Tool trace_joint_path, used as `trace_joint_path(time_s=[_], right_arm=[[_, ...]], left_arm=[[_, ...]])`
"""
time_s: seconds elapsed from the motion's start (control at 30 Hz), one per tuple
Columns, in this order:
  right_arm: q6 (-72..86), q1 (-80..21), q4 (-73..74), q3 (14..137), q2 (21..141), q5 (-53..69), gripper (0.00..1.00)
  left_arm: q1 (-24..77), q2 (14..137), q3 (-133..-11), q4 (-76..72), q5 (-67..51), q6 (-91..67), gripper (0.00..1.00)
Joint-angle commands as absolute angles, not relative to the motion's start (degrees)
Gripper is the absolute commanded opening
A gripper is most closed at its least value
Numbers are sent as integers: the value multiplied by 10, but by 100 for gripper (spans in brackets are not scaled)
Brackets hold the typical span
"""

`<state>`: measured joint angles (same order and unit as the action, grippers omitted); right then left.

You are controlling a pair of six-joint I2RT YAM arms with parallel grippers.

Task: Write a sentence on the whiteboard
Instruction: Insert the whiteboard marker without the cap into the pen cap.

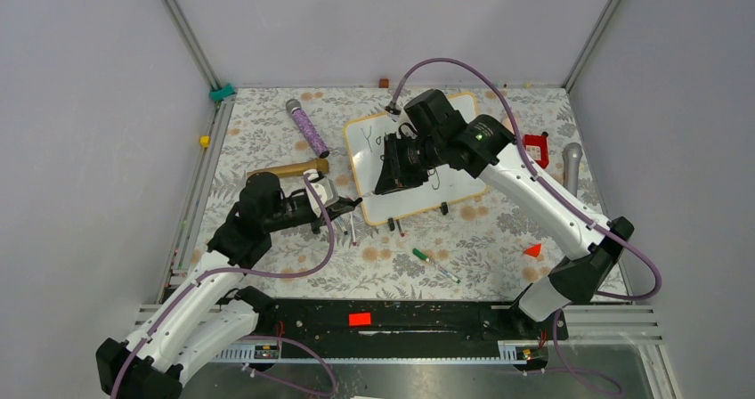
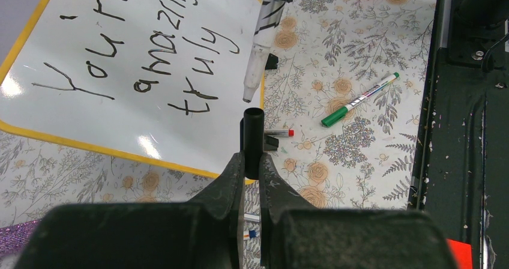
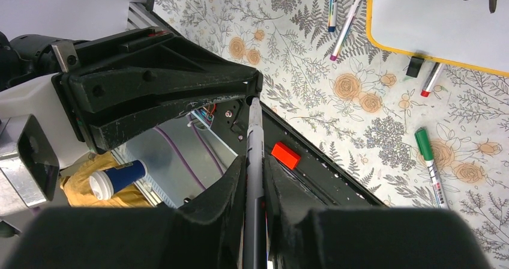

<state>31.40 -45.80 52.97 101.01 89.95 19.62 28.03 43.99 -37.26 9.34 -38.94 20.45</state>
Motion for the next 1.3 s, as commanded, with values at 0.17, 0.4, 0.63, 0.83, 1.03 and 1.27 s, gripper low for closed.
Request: trace_joint_path(time_s=[0.17, 0.4, 0.63, 0.83, 1.03, 1.27], right_arm=[[321, -465, 505, 1002, 884, 220, 0], [323, -465, 505, 993, 886, 223, 0], [324, -465, 504, 983, 892, 225, 0], [323, -472, 529, 1015, 927, 213, 0], [314, -500, 576, 1071, 982, 167, 0], [304, -519, 593, 1090, 1015, 126, 0]], left_arm=[[282, 436, -390, 63, -393, 205, 0], [282, 434, -390, 63, -393, 206, 0], [282, 433, -390, 63, -404, 217, 0], [283, 442, -400, 71, -425, 240, 0], [297, 474, -439, 85, -418, 250, 0], [325, 488, -431, -10, -396, 167, 0]])
